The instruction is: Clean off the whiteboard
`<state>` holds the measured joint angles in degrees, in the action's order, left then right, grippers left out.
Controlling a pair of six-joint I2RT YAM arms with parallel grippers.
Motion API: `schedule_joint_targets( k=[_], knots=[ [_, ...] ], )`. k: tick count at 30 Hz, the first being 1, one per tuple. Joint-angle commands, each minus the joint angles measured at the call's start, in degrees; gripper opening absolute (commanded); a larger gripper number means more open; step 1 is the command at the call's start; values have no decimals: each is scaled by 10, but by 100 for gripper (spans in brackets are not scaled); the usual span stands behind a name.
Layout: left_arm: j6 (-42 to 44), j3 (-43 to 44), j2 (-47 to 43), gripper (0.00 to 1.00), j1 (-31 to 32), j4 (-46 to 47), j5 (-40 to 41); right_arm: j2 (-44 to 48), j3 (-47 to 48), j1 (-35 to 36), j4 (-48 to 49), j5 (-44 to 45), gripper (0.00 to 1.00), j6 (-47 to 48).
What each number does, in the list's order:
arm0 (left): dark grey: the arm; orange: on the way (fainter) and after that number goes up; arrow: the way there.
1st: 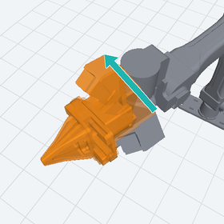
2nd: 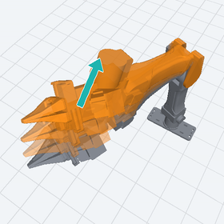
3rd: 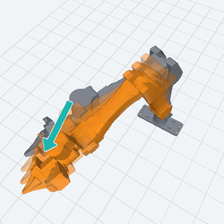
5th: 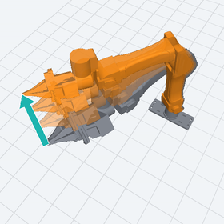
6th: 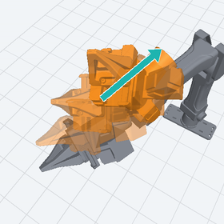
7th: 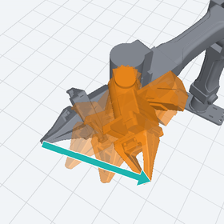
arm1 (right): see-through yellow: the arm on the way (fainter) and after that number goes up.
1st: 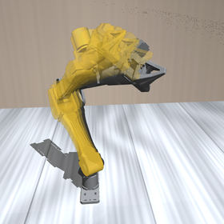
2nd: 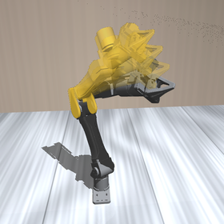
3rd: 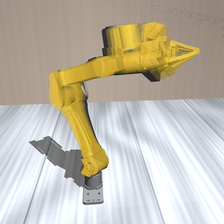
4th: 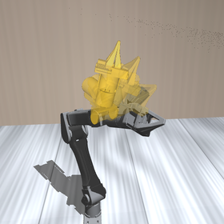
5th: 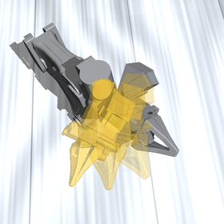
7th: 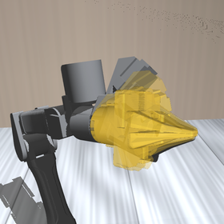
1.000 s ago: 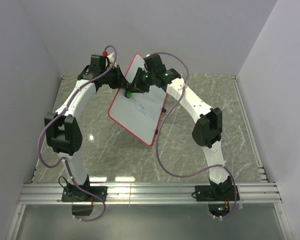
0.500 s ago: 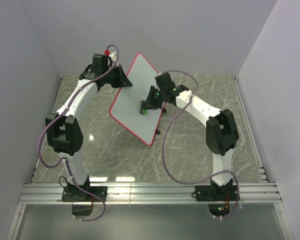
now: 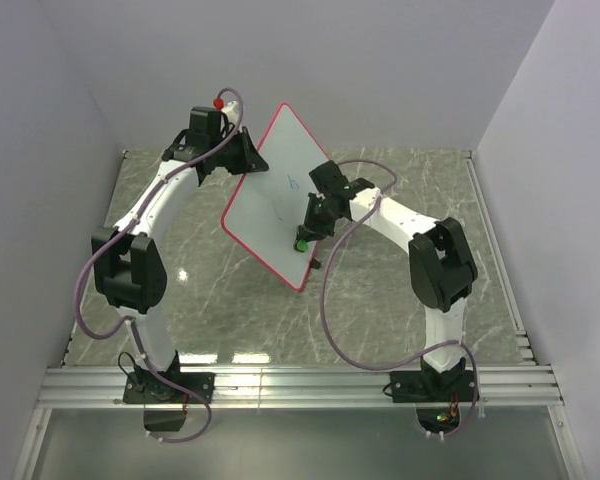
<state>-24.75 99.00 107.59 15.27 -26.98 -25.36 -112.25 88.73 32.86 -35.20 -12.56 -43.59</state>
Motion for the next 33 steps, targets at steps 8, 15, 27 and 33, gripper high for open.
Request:
schedule_joint_targets(
  k=[8, 15, 27, 33],
  knots=[
    [97, -91, 67, 0, 85, -123, -6, -69, 266, 82, 103, -94, 0, -90],
    [104, -108, 55, 0, 85, -119, -6, -86, 284, 90, 73, -82, 0, -87],
    [103, -97, 38, 0, 85, -125, -22, -39, 26, -27, 114, -51, 0, -96],
    [105, -84, 44, 0, 89, -134, -22, -119, 106, -67, 35, -46, 0, -52]
  ],
)
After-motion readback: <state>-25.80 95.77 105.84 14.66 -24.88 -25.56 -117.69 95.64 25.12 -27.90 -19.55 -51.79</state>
